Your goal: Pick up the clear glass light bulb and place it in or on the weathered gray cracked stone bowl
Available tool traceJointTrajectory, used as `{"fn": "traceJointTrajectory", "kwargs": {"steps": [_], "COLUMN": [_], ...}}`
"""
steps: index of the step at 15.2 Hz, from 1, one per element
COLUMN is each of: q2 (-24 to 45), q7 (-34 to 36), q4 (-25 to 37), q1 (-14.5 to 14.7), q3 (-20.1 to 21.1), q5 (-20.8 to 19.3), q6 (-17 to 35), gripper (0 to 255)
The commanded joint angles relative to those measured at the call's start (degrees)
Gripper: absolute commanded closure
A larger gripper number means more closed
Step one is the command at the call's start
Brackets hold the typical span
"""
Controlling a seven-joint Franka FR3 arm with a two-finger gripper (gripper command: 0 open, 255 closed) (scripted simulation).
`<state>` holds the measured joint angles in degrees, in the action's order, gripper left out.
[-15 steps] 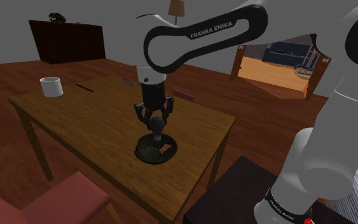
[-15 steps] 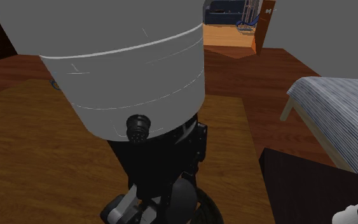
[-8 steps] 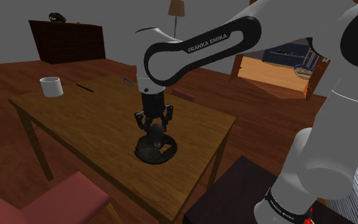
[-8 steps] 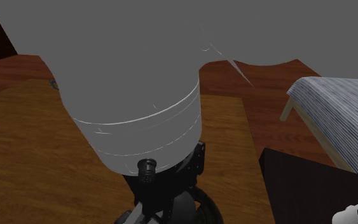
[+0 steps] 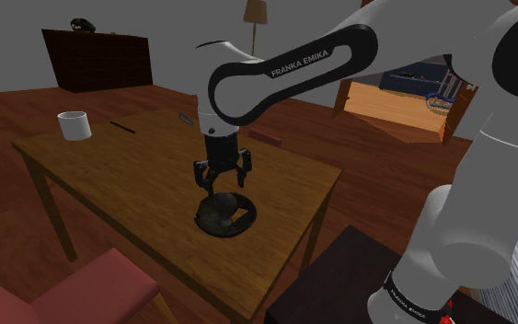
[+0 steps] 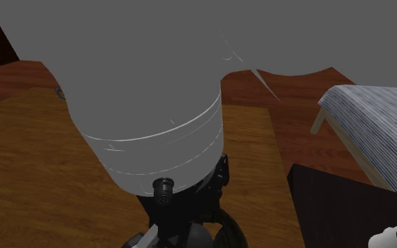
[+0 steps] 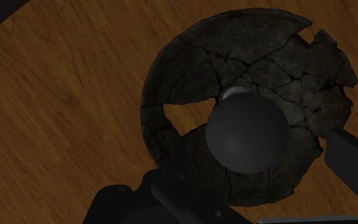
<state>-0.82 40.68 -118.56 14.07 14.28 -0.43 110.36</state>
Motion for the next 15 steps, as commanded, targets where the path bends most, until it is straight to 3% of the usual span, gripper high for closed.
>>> {"fn": "traceJointTrajectory", "kwargs": {"steps": [1,4,8,15], "q2": [0.0,0.0,-0.73,-0.73], "q7": [0.0,0.0,-0.15,-0.15], "q4": [0.0,0.0,6.55,6.55], "q1": [0.0,0.0,-0.01,-0.01], "q3": [0.0,0.0,-0.02,-0.02], "q5": [0.0,0.0,0.19,0.19], "q6": [0.0,0.0,-7.26,-7.26], "gripper": [0,0,0,0]}}
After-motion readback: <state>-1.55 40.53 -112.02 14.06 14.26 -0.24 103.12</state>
